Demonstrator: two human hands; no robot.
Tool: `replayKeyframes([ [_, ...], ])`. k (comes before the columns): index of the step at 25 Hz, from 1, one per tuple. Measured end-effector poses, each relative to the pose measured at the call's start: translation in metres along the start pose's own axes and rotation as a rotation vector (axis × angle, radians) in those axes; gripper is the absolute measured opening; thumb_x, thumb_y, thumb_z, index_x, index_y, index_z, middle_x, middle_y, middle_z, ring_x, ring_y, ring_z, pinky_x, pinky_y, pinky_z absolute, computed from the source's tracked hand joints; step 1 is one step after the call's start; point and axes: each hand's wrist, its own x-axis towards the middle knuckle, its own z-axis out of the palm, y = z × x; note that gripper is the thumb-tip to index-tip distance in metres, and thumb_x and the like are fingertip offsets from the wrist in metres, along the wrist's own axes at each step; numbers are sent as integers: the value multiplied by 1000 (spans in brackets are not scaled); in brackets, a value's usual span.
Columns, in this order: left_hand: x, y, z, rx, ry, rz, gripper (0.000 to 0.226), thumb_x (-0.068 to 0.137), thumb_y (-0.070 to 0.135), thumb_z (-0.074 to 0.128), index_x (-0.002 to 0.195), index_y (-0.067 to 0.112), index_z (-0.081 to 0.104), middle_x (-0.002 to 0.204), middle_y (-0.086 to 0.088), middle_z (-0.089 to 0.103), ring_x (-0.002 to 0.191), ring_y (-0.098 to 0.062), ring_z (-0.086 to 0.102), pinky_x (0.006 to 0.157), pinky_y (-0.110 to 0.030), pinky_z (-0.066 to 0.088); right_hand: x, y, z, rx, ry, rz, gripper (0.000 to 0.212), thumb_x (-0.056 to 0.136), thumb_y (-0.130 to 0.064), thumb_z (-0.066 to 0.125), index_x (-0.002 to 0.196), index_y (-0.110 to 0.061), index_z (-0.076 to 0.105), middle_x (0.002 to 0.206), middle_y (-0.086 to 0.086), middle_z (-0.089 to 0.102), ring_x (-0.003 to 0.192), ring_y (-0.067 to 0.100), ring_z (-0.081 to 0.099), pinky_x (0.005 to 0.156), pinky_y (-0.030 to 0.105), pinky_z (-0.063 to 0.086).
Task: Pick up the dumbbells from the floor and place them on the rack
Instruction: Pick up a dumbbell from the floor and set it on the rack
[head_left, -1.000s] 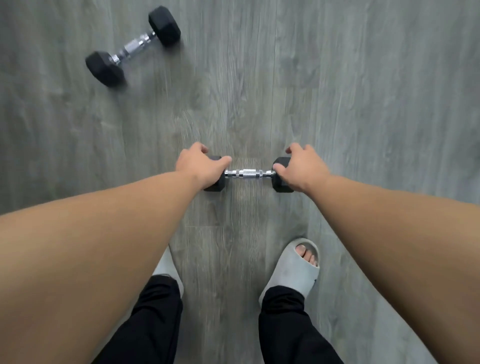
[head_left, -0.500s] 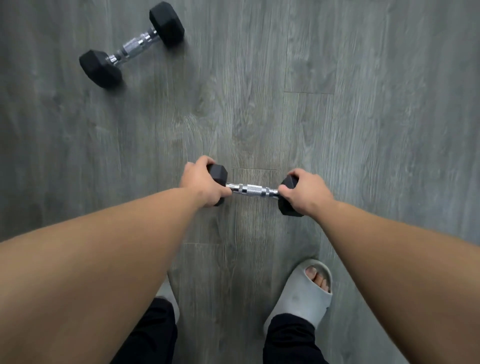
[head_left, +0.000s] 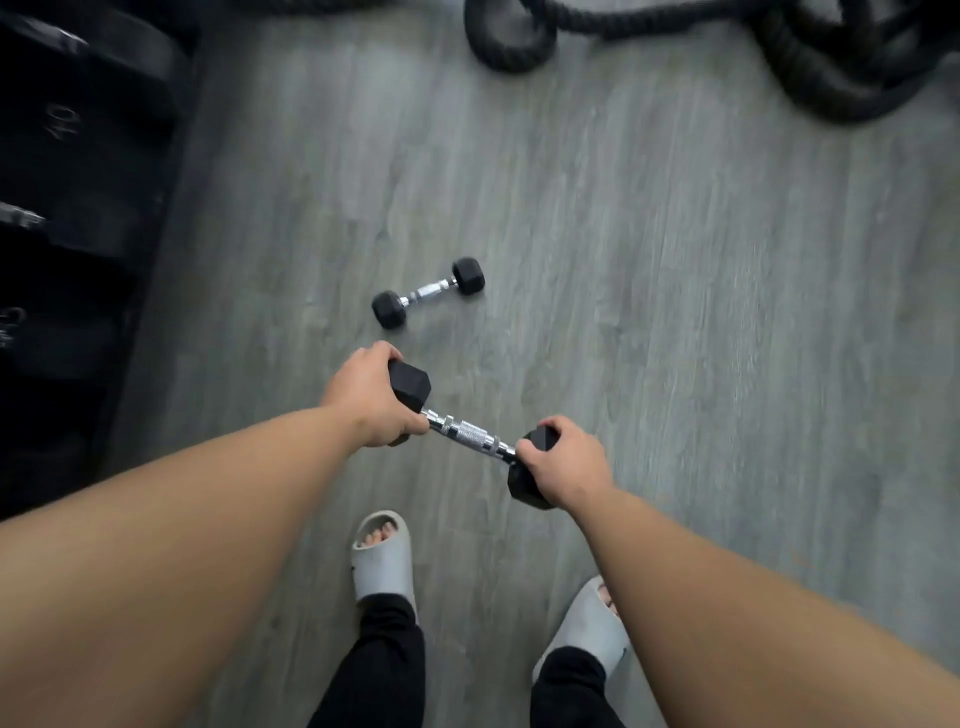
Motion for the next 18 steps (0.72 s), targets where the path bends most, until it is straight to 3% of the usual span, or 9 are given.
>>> replayKeyframes([
  [5,-70,8,-180,-119,197,34,71,52,28,94,112,28,55,114,1,54,92,-22,58,57,-26,45,-94,-162,-62,-44,54,-192,41,87,-43,64,125,-28,60,126,10,58,89,24,53,76,30,39],
  [9,-134,2,-312,-159,339,70,89,53,31,93,131,23,50,118,3,56,102,-24,60,79,-33,52,-185,-272,-98,-83,102,-348,47,87,-44,66,130,-26,59,127,8,61,92,20,51,78,29,39],
  [12,-191,-16,-405,-154,406,93,85,52,33,92,125,22,49,110,3,61,96,-25,62,77,-34,53,-262,-343,-103,-92,140,-455,45,86,-42,69,126,-22,63,116,3,65,93,20,52,77,31,44],
  [14,-222,-31,-453,-96,440,103,86,55,36,91,128,22,50,115,1,59,97,-26,63,80,-36,55,-303,-377,-93,-83,137,-501,43,85,-41,69,123,-21,64,110,1,66,92,21,55,76,31,48],
  [18,-282,-92,-535,-5,539,9,94,59,39,92,142,28,50,133,-5,45,113,-31,61,91,-41,55,-381,-433,-35,4,-11,-535,36,82,-40,72,112,-20,66,104,7,68,84,29,67,49,34,57],
])
